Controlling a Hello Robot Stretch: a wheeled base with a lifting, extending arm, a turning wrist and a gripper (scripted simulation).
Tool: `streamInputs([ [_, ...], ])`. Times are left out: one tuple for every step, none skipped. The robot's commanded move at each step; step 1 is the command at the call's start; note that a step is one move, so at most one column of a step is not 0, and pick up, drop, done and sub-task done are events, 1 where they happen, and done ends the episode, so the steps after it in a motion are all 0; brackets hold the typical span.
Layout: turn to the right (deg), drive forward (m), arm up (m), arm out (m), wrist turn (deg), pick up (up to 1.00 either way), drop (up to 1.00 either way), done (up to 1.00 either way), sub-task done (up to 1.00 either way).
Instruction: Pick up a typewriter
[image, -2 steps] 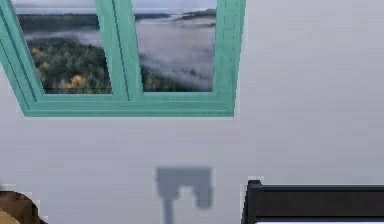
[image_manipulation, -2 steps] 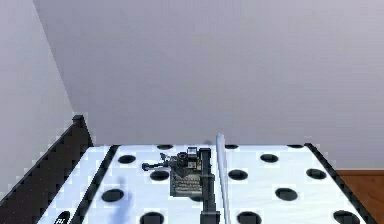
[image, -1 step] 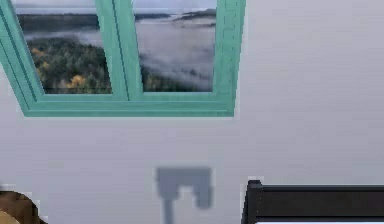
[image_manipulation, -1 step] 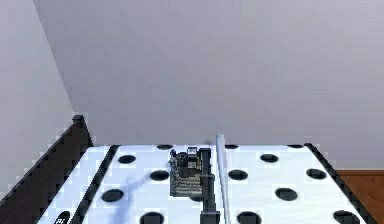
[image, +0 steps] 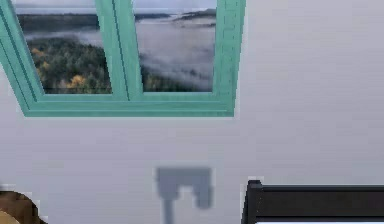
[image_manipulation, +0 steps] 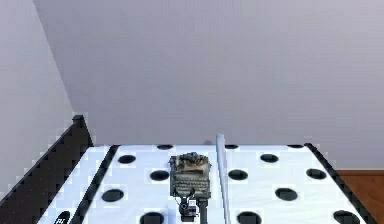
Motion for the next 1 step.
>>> streamInputs([
  [0.0, 0.0, 0.0, 0.0, 0.0, 1.0, 0.0, 0.0, 0.0],
])
